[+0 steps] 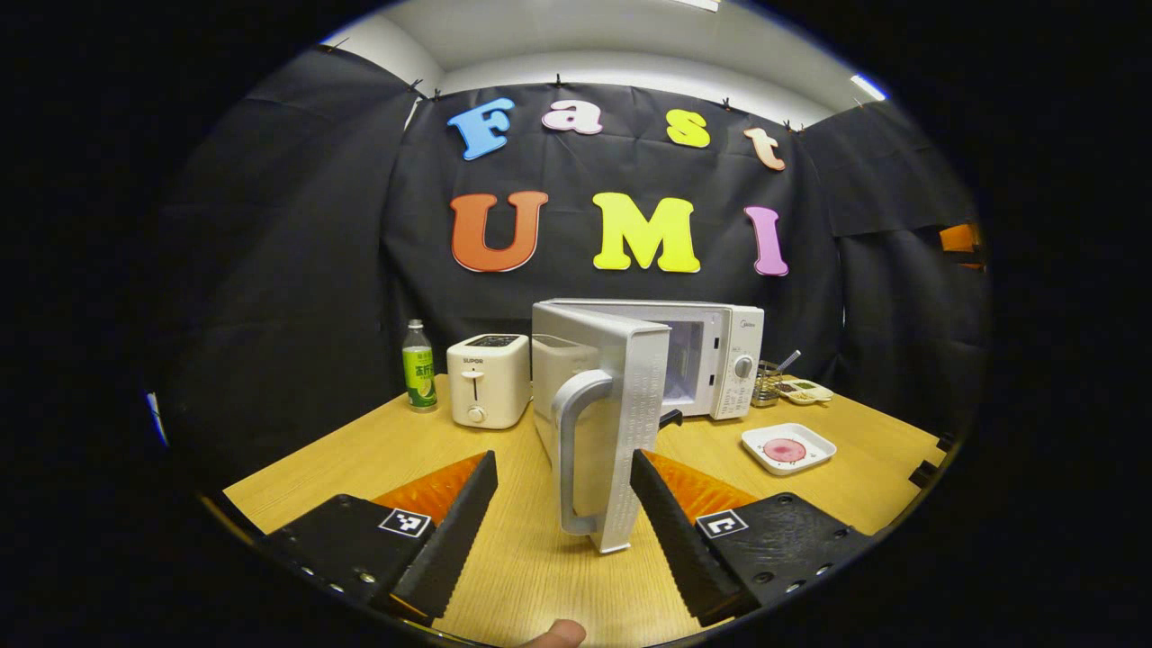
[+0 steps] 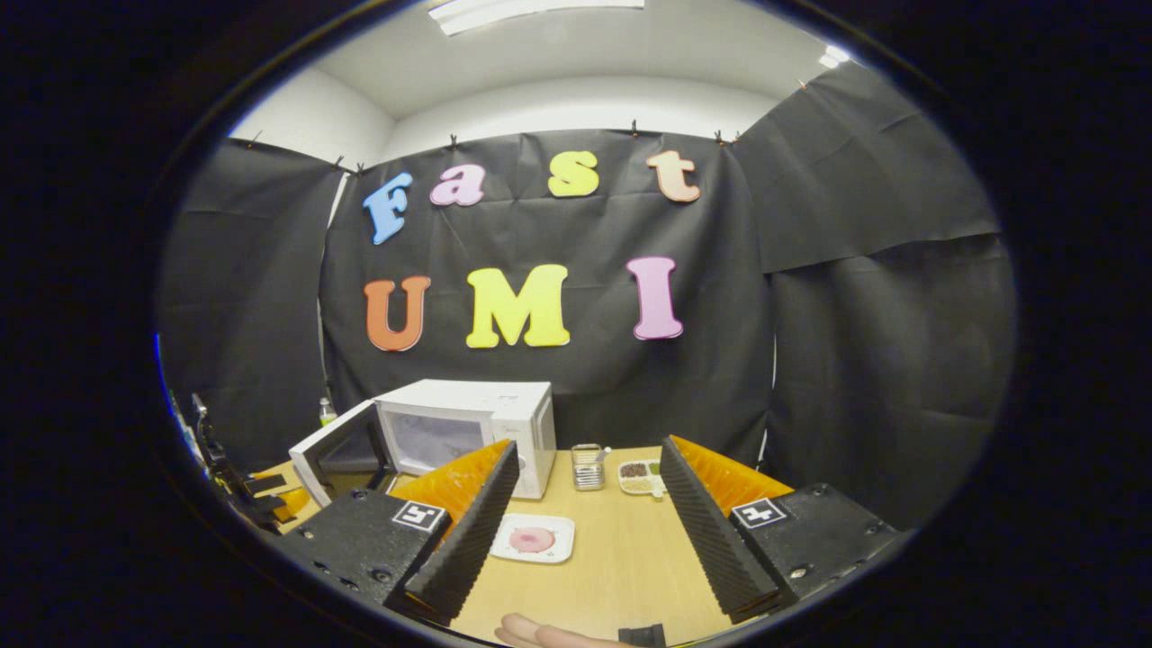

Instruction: Open the microwave oven with the left hand, put the food in, and close the microwave oven.

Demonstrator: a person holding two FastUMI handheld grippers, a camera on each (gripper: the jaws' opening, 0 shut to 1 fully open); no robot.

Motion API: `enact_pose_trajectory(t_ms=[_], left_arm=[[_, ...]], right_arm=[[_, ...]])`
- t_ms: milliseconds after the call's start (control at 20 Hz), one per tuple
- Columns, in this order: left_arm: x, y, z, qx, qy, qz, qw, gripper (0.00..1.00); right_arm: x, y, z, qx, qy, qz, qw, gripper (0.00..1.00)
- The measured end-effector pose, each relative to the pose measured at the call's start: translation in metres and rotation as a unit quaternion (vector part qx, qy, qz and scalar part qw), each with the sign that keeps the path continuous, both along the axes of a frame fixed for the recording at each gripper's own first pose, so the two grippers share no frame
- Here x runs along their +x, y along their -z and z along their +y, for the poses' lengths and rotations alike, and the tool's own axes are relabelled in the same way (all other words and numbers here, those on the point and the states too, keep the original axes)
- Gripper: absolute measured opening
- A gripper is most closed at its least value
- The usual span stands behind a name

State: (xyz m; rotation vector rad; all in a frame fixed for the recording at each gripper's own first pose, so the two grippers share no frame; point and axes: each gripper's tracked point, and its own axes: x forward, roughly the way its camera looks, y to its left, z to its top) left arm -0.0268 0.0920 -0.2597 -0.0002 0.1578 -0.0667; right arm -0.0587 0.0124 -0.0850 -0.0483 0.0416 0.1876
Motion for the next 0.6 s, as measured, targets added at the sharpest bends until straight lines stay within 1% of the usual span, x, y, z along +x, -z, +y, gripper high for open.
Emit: enact_pose_trajectory(t_ms=[50, 150, 300, 400, 600], left_arm=[[-0.007, -0.003, 0.004, -0.001, -0.006, 0.003, 1.0, 0.93], [-0.018, -0.011, 0.011, -0.004, -0.02, 0.007, 1.0, 0.92], [-0.036, -0.034, 0.007, -0.029, -0.024, 0.004, 0.999, 0.92], [-0.046, -0.059, 0.0, -0.027, -0.024, -0.012, 0.999, 0.92], [-0.062, -0.097, -0.008, -0.012, -0.038, -0.029, 0.999, 0.92]], right_arm=[[0.0, 0.0, 0.003, -0.002, -0.001, -0.001, 1.0, 0.91], [-0.003, -0.002, 0.008, -0.006, -0.006, -0.005, 1.0, 0.91], [-0.003, -0.003, 0.011, -0.015, -0.006, -0.008, 1.0, 0.91], [0.0, -0.001, 0.012, -0.024, -0.003, -0.005, 1.0, 0.91], [0.017, 0.003, 0.01, -0.044, 0.009, 0.007, 0.999, 0.91]])
